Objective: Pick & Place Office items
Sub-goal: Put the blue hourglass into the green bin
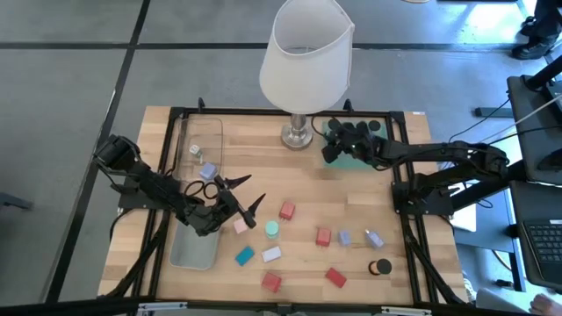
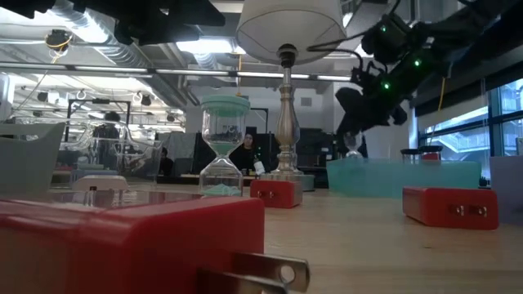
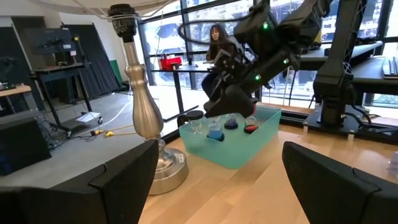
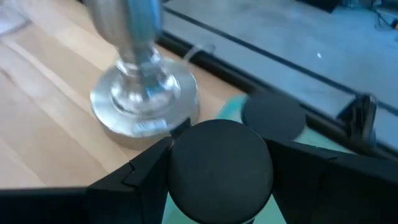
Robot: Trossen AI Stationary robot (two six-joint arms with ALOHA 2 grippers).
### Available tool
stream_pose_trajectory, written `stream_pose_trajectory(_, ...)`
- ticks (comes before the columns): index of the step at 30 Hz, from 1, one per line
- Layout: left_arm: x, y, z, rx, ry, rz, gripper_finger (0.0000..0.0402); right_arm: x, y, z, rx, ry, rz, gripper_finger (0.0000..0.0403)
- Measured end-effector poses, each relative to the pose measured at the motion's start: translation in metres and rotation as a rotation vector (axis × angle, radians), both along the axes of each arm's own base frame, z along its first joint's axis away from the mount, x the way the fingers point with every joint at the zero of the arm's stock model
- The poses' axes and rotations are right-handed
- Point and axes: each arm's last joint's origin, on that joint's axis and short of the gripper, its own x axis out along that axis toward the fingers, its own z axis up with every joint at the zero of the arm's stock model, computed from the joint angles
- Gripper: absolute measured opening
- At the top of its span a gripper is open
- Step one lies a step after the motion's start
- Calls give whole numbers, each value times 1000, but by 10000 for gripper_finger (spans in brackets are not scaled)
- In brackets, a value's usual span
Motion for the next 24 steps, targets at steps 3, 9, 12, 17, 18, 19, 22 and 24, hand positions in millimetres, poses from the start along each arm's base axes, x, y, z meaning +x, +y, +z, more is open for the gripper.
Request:
stream_pose_trajectory(3, 0, 0, 0, 2, 3, 0, 340, -4, 1, -8, 13, -11, -15, 218)
stream_pose_trajectory(9, 0, 0, -1, 5, 8, 0, 340, -9, 2, -17, 12, -67, -28, 218)
stream_pose_trajectory(12, 0, 0, -1, 5, 8, 0, 340, -10, 2, -19, 15, -83, -33, 218)
stream_pose_trajectory(17, 0, 0, -1, 5, 8, 0, 340, -10, 3, -19, 34, -95, -28, 219)
stream_pose_trajectory(18, 0, 0, -1, 5, 8, 0, 340, -9, 3, -19, 43, -98, -16, 219)
stream_pose_trajectory(19, 0, 0, -1, 5, 8, 0, 340, -9, 3, -20, 50, -100, -7, 219)
stream_pose_trajectory(22, 0, 0, -1, 5, 8, 1, 340, -9, 4, -20, 56, -101, 1, 219)
stream_pose_trajectory(24, 0, 0, -1, 5, 8, 1, 340, -9, 4, -20, 59, -105, -3, 219)
